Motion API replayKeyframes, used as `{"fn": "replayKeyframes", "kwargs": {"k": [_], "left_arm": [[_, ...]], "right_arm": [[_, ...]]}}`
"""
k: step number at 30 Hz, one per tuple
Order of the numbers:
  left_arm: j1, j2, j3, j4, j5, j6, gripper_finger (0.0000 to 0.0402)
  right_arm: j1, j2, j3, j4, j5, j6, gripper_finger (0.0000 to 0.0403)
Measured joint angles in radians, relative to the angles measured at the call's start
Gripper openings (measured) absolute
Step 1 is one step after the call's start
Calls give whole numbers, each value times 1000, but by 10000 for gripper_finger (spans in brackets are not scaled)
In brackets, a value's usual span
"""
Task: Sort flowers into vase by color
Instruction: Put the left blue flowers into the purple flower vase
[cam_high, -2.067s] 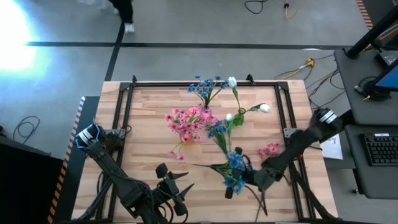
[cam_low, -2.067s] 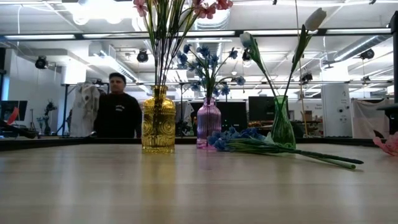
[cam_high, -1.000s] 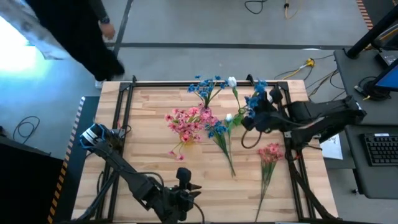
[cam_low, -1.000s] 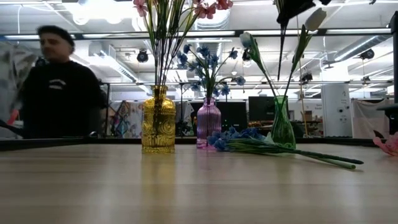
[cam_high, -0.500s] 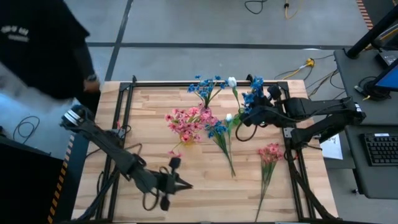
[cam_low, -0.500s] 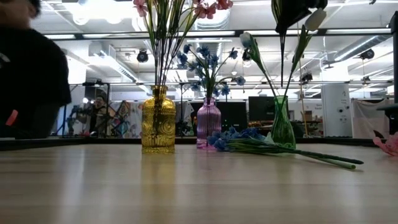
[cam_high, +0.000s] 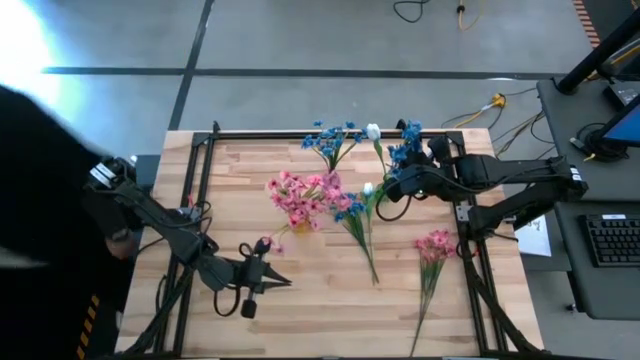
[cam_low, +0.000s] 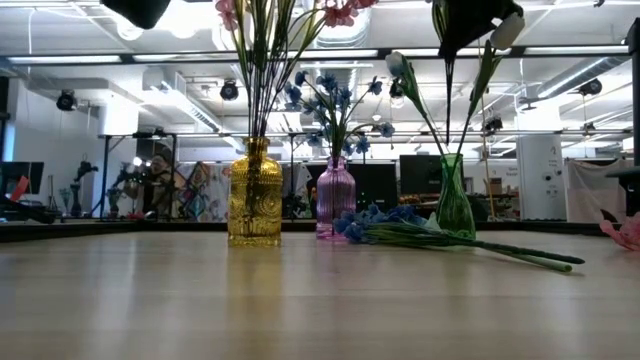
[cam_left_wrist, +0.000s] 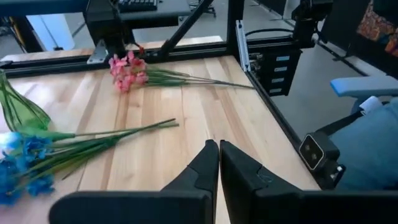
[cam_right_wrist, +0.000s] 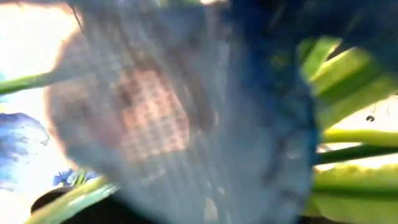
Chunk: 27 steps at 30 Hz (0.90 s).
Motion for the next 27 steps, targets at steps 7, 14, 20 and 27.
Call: {"fn": "replayKeyframes", "kwargs": {"k": [7,14,20,27], "left_arm": [[0,8,0,-16,0,-13,0],[-1,9,65,-111,-1,-36,0],[-1,9,90,-217,-2,-31,0],[-1,7,110,-226,-5,-116,0]], "right_arm": [[0,0,-1,-14,-22,49,28],[0,0,-1,-14,-14,34,28],[0,0,66,-13,-29,12,28],[7,-1,169,20,-250,-72,28]]}}
